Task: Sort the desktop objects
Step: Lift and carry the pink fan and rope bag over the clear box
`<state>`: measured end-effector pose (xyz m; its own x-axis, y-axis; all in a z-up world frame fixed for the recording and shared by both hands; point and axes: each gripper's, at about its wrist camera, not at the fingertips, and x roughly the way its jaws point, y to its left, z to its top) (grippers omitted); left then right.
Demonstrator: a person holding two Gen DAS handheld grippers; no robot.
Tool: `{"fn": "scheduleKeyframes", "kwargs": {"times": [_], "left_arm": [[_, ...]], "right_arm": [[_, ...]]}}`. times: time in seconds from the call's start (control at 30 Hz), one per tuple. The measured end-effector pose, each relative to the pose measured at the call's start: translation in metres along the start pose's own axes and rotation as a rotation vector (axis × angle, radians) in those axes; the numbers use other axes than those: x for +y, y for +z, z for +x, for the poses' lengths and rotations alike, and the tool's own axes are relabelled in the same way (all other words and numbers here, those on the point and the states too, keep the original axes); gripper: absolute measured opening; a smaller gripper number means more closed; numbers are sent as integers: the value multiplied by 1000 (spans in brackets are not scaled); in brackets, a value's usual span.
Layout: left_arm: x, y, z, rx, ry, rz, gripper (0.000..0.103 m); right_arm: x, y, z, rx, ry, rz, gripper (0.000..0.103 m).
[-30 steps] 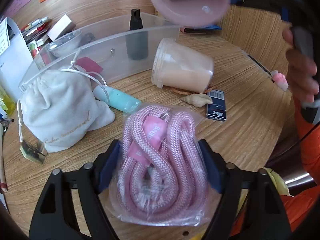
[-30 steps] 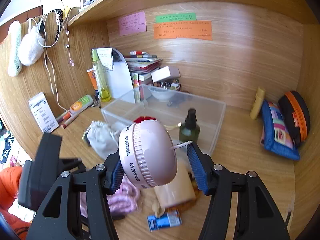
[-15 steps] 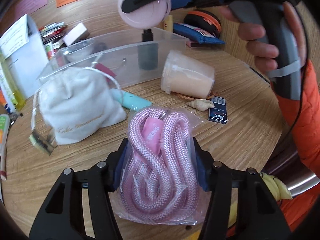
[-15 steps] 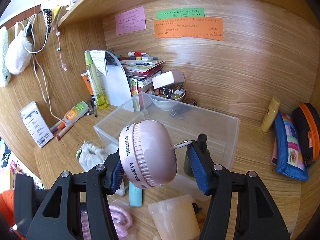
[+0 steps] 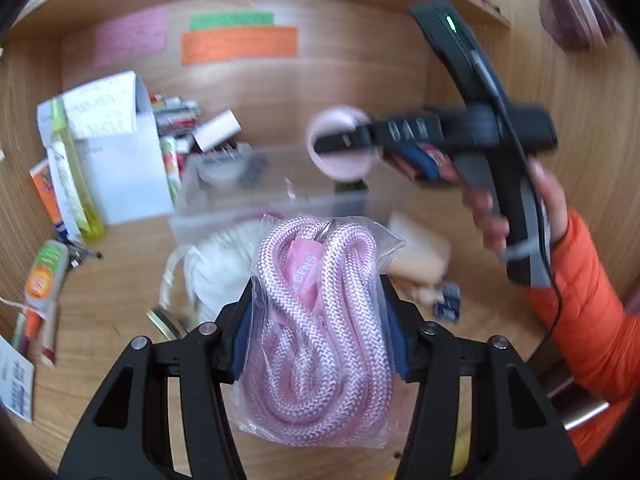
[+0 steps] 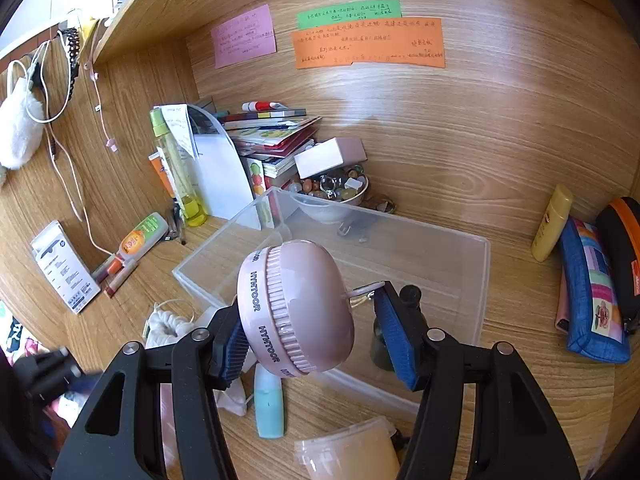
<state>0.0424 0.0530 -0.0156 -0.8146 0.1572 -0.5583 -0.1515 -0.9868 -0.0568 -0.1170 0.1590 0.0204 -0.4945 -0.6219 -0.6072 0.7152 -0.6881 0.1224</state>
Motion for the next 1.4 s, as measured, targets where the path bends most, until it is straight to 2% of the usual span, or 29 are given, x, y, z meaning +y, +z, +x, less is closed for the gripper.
{"fn": "scheduleKeyframes", "kwargs": {"times": [0.33,0.63,0.87,1.13,1.4], "left_arm": [[45,55,5,-80,60,-83,54],[67,87,43,-65,67,-113,54],[85,98,77,-30,82,-155,54],[88,92,114,30,103,-149,54],[90,90,123,42,139,-139,55]], "right_arm": [[-1,13,21,23,-7,2,55],[7,22,48,85,-43,-48,55],[11,18,59,105,-54,-81,55],[15,13,62,118,-68,-126,55],[15,9,72,151,-127,-158,55]]}}
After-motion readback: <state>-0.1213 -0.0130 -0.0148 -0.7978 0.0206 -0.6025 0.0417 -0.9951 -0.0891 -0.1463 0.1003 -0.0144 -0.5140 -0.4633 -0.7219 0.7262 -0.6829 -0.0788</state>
